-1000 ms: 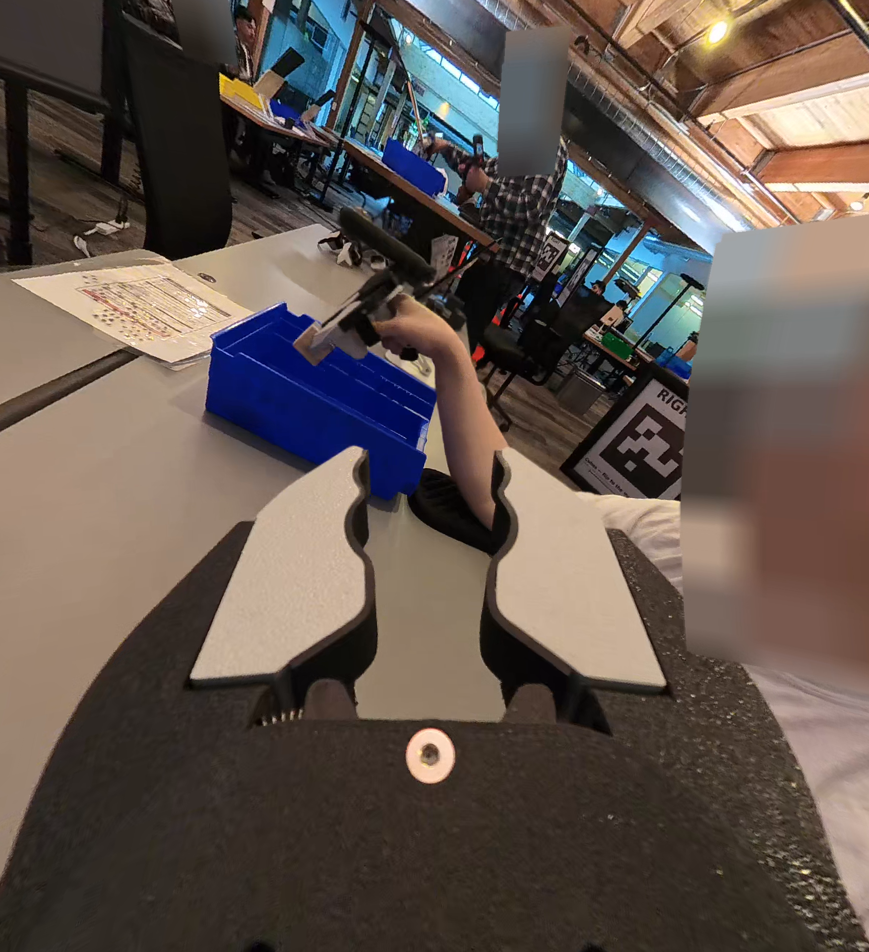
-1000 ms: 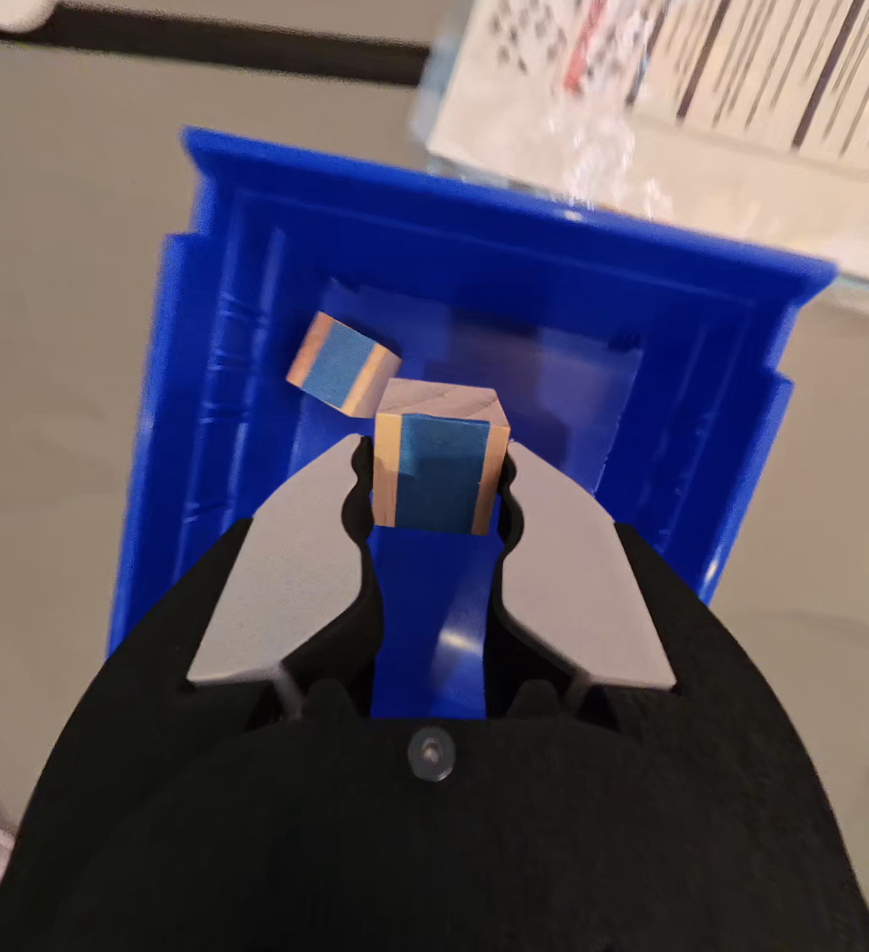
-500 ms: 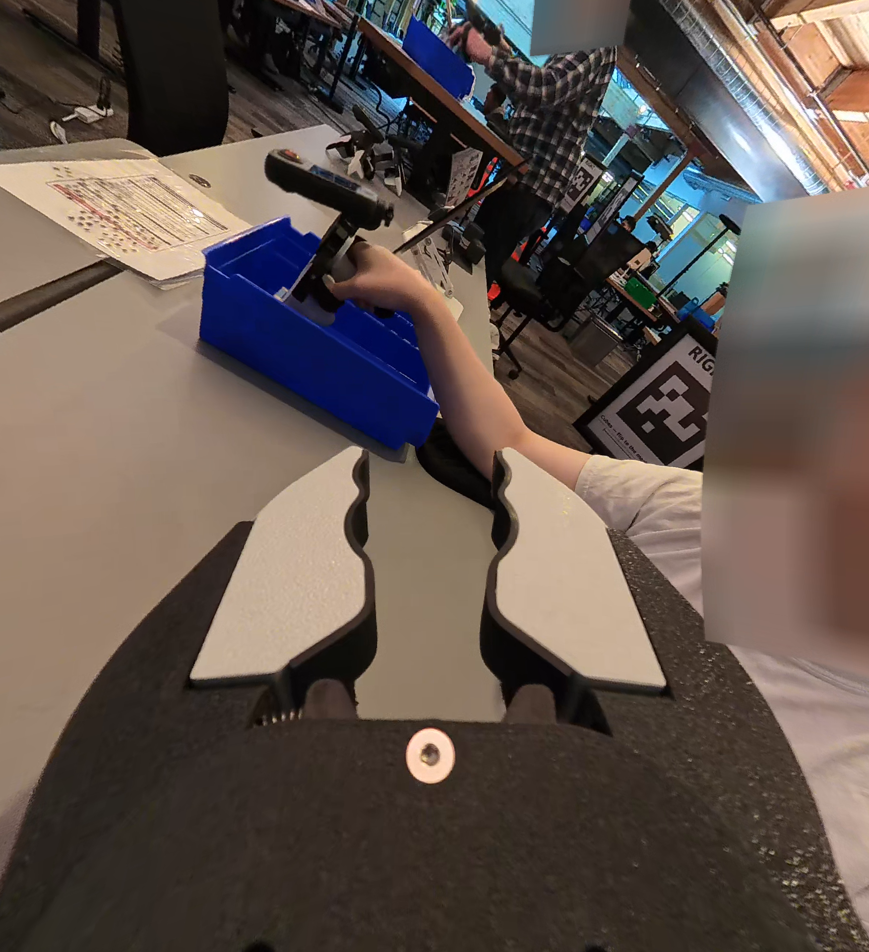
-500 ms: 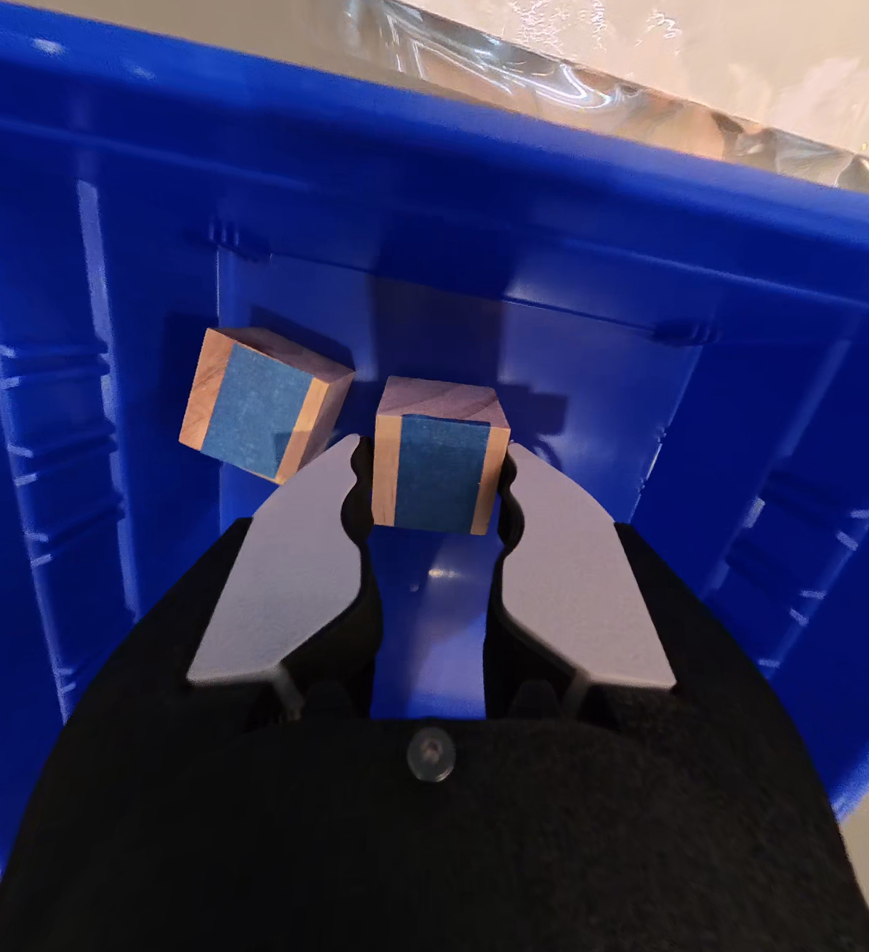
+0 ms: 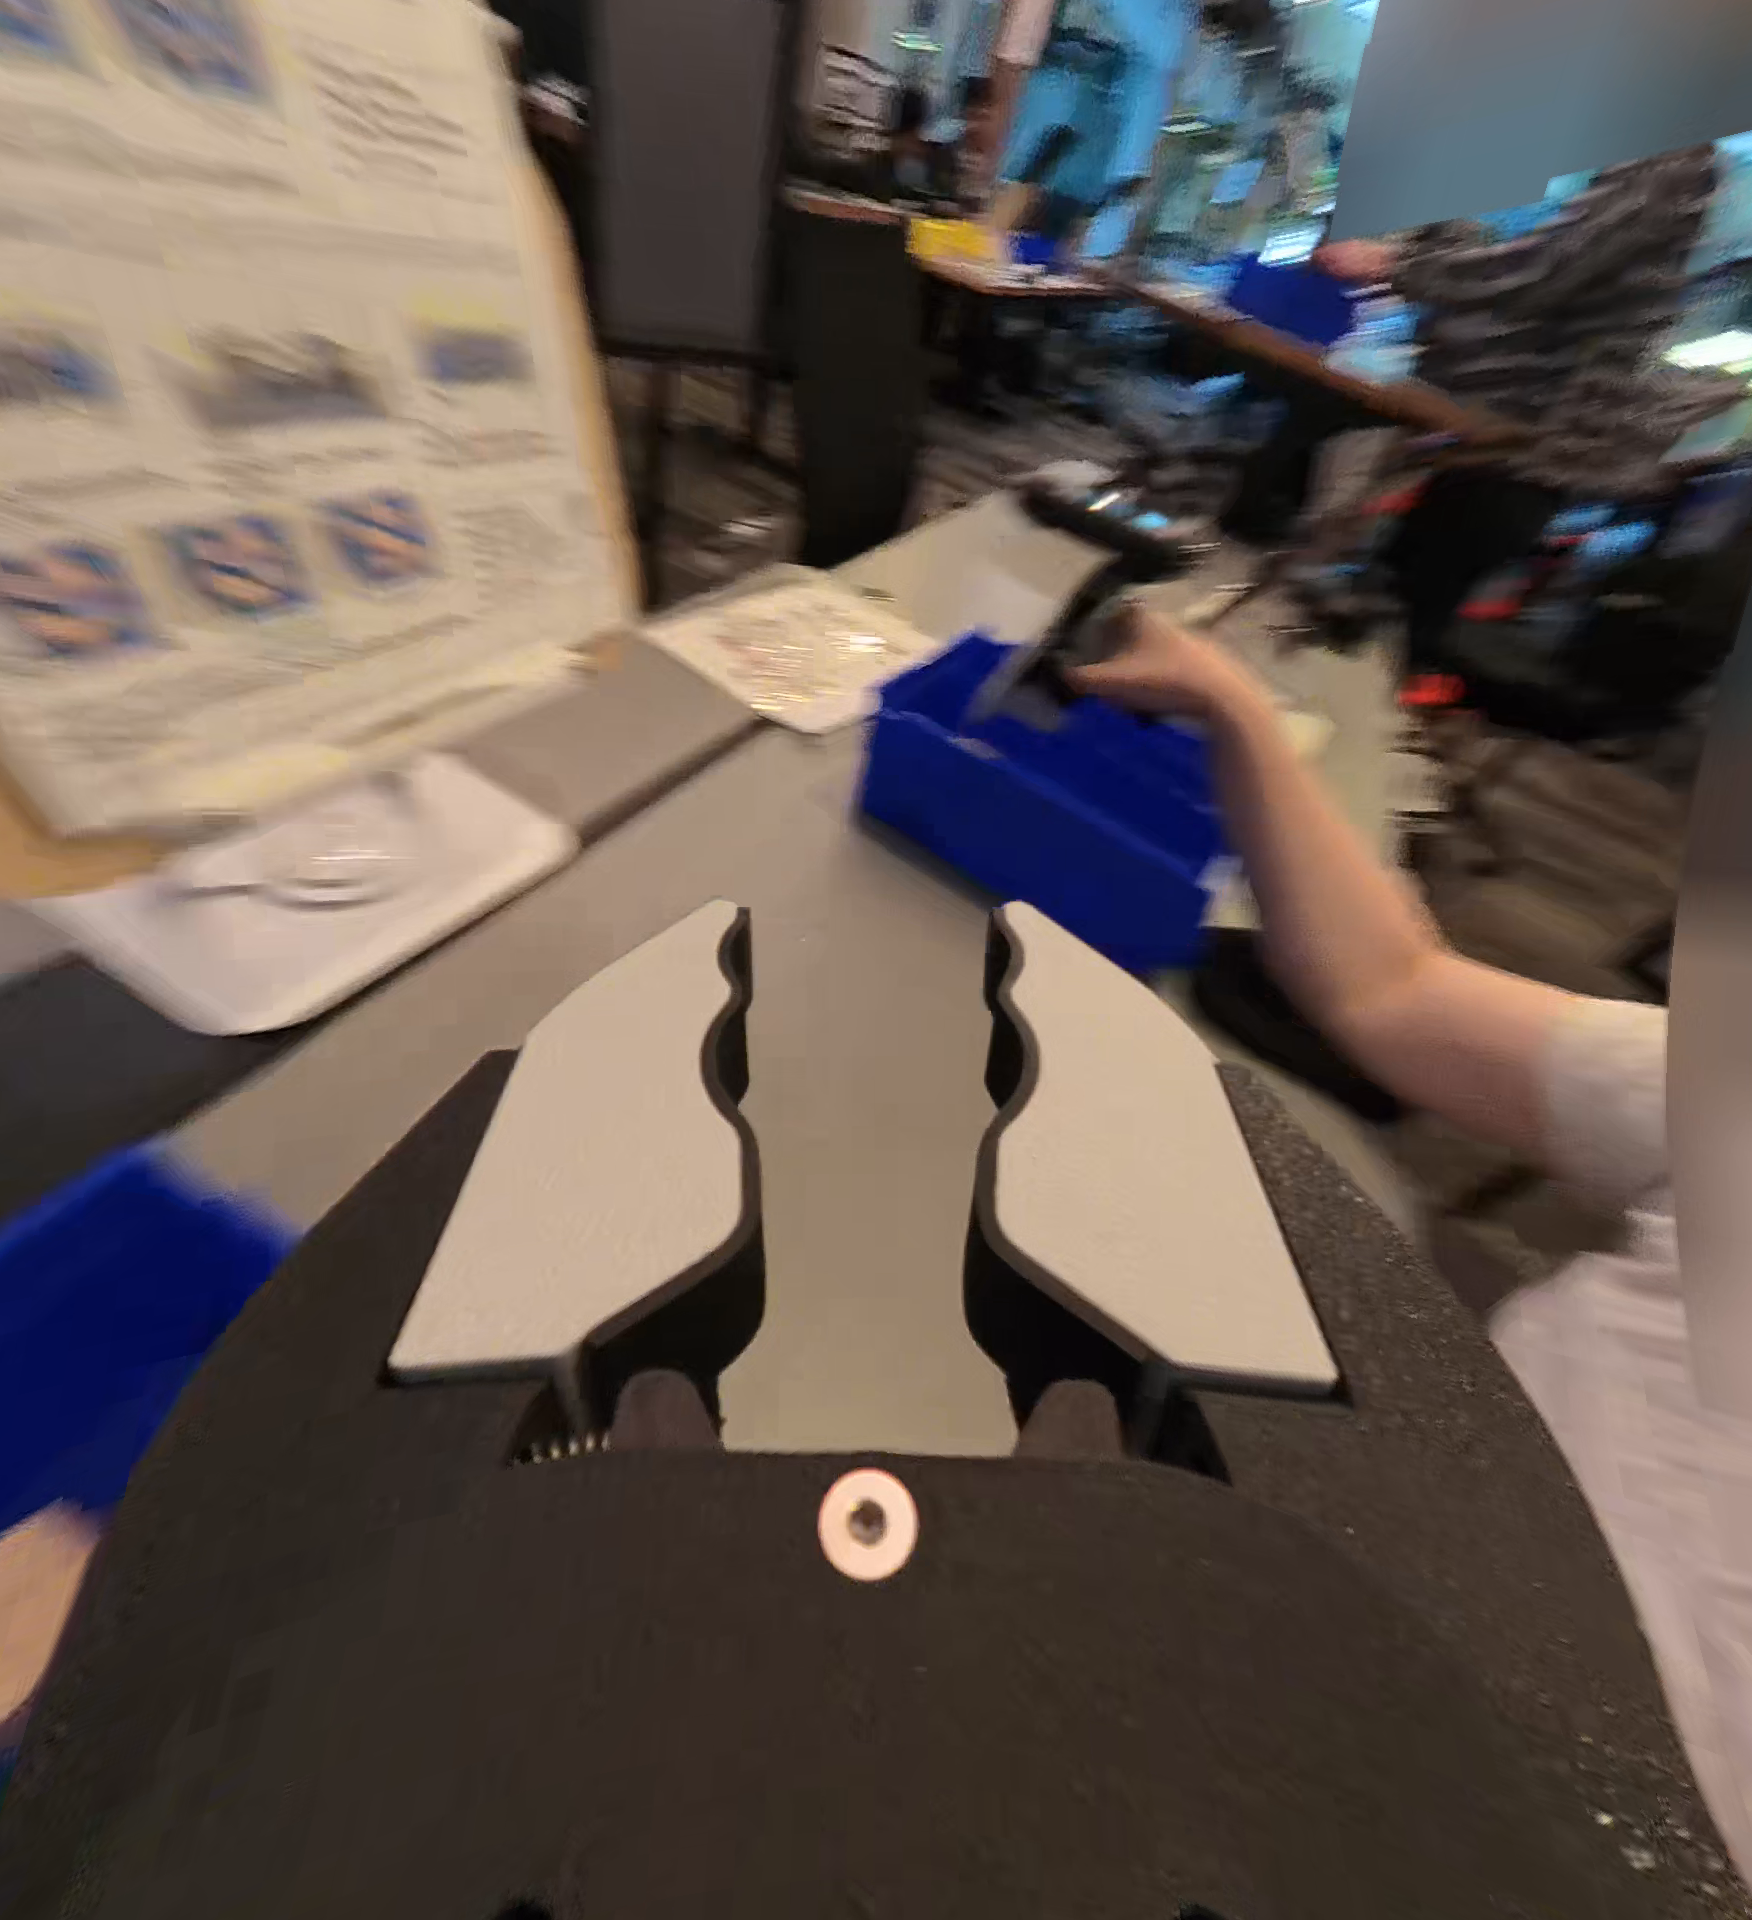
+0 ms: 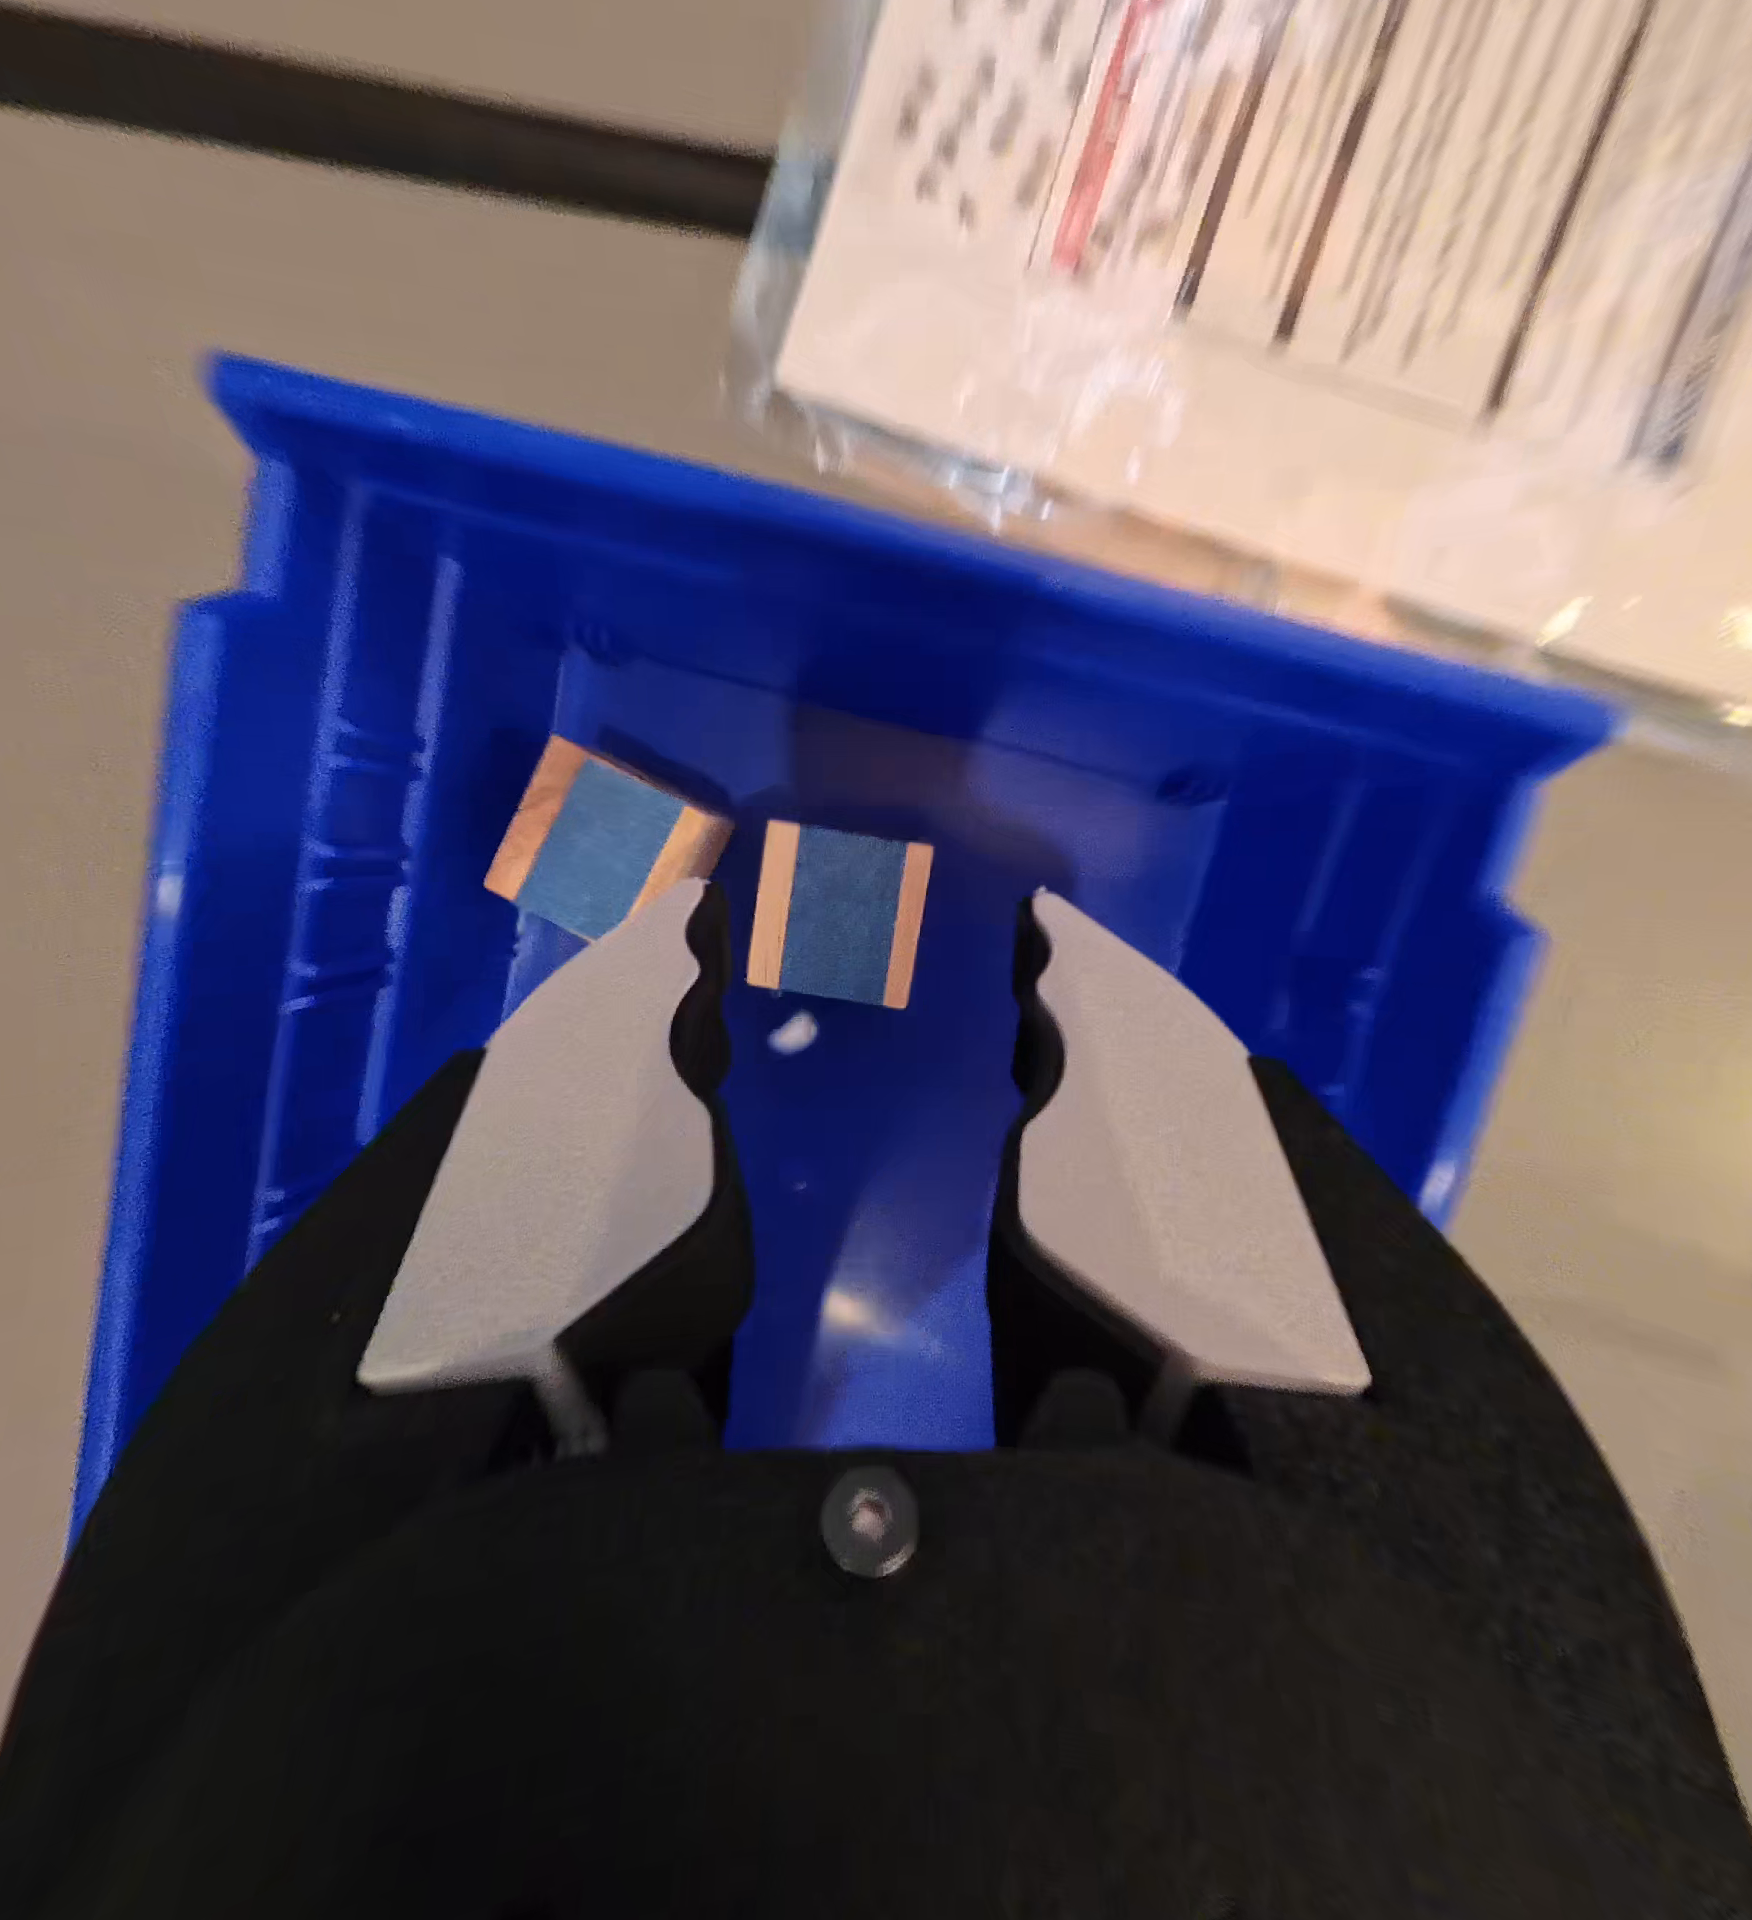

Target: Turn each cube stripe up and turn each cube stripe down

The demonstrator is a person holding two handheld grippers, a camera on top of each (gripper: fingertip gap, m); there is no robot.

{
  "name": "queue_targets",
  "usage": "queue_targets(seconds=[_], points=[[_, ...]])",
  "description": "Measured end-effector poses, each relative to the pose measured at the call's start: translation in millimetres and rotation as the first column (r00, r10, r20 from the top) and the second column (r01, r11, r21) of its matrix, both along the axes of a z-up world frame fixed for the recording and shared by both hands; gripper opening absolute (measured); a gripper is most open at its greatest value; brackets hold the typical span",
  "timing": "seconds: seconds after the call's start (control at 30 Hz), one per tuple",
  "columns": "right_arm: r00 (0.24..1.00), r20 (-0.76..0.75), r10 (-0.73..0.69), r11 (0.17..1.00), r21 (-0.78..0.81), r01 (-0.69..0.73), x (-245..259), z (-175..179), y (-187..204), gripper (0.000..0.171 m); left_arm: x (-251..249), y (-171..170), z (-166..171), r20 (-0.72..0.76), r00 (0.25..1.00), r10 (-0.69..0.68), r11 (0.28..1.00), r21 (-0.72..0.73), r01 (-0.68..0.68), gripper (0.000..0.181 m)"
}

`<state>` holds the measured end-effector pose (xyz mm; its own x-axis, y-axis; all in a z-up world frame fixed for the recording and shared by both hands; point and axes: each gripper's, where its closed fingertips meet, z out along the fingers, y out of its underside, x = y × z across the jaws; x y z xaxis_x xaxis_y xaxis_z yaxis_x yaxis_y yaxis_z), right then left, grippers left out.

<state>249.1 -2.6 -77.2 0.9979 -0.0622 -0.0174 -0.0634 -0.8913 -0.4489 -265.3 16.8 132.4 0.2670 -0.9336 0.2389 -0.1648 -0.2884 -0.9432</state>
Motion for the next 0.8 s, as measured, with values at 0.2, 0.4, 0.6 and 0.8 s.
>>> queue_targets(seconds=[0.2, 0.4, 0.6, 0.8], points=[[0.992, 0.109, 0.065, 0.973, 0.215, -0.087, -12.1, 61.8, 2.5, 0.049, -124.1, 42.9, -37.0, -0.299, 0.74, 0.602, 0.79, 0.357, -0.499, 0.029], [0.978, 0.176, 0.109, 0.982, 0.137, -0.134, -19.1, 52.5, 0.5, 0.051, -161.9, 77.9, -118.9, -0.586, 0.587, 0.559, 0.768, 0.1, -0.632, 0.017], [0.973, 0.189, 0.132, 0.985, 0.086, -0.15, -21.7, 41.3, 2.5, 0.05, -176.1, 76.2, -185.6, -0.8, 0.456, 0.39, 0.685, -0.079, -0.724, 0.027], [0.972, 0.186, 0.143, 0.984, 0.082, -0.161, -24.1, 41.3, 1.6, 0.049, -197.7, 79.8, -219.9, -0.893, 0.294, 0.342, 0.536, -0.071, -0.841, 0.041]])
